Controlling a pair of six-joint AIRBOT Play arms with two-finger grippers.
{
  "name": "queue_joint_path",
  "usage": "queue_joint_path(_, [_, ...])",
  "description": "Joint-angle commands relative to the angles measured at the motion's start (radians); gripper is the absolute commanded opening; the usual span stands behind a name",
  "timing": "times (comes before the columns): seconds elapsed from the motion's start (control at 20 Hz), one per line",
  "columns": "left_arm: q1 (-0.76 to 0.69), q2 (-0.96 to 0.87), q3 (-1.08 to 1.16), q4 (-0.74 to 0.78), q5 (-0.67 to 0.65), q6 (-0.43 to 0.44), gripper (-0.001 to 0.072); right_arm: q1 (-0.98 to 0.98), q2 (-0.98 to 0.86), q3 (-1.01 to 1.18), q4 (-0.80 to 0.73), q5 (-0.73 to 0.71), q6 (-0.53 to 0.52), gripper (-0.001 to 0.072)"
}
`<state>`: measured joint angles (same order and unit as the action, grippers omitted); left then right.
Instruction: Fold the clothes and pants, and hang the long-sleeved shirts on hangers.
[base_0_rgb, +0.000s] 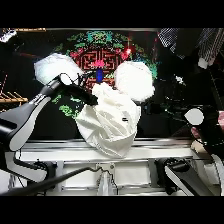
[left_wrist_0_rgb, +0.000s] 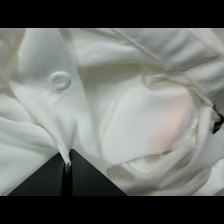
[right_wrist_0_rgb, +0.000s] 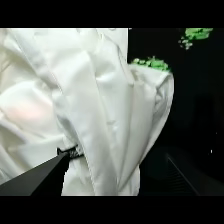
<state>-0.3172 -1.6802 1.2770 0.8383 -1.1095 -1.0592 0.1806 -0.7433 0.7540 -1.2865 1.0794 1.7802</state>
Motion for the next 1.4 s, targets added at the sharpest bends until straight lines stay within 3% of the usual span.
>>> queue_joint_path(0.0, [0.010, 0.005, 0.001, -0.086, -0.011, 0.021, 0.0015, 0.001, 0.001, -0.031, 0.057, 0.083, 0.024, 0.0694])
queue_joint_path(0.1, [0.024, 0.034, 0.001, -0.147, -0.010, 0.062, 0.0014, 0.027, 0.003, -0.102, 0.136, 0.115, 0.077, 0.0693])
queue_joint_path(0.3, [0.040, 0.114, 0.001, -0.196, -0.010, 0.106, 0.0014, 0.197, 0.013, -0.199, 0.223, 0.030, 0.336, 0.0693])
queue_joint_path(0.45, [0.040, 0.156, 0.001, -0.196, -0.010, 0.107, 0.0014, 0.355, -0.002, -0.220, 0.154, -0.090, 0.588, 0.0693])
queue_joint_path(0.6, [0.040, 0.163, 0.001, -0.196, -0.010, 0.106, 0.0014, 0.451, -0.044, -0.246, 0.106, -0.112, 0.792, 0.0692])
queue_joint_path(0.9, [0.037, 0.163, 0.001, -0.196, -0.029, 0.107, 0.0014, 0.514, -0.151, -0.293, 0.089, -0.352, 0.984, 0.0679])
queue_joint_path(1.0, [0.037, 0.163, 0.001, -0.196, -0.045, 0.109, 0.0014, 0.514, -0.200, -0.293, 0.105, -0.426, 0.988, 0.0623])
queue_joint_path(1.05, [0.037, 0.163, 0.001, -0.197, -0.047, 0.109, 0.0014, 0.514, -0.225, -0.293, 0.114, -0.442, 0.988, 0.0556])
queue_joint_path(1.15, [0.037, 0.163, 0.001, -0.197, -0.047, 0.109, 0.0014, 0.514, -0.263, -0.293, 0.132, -0.444, 0.981, 0.0291])
queue_joint_path(1.2, [0.038, 0.163, 0.001, -0.196, -0.047, 0.109, 0.0014, 0.514, -0.262, -0.292, 0.131, -0.445, 0.975, 0.0070])
queue_joint_path(1.25, [0.042, 0.163, 0.001, -0.196, -0.043, 0.109, 0.0014, 0.514, -0.254, -0.288, 0.128, -0.445, 0.960, 0.0030])
queue_joint_path(1.35, [0.056, 0.163, 0.001, -0.199, -0.023, 0.109, 0.0014, 0.514, -0.223, -0.266, 0.109, -0.448, 0.853, 0.0029])
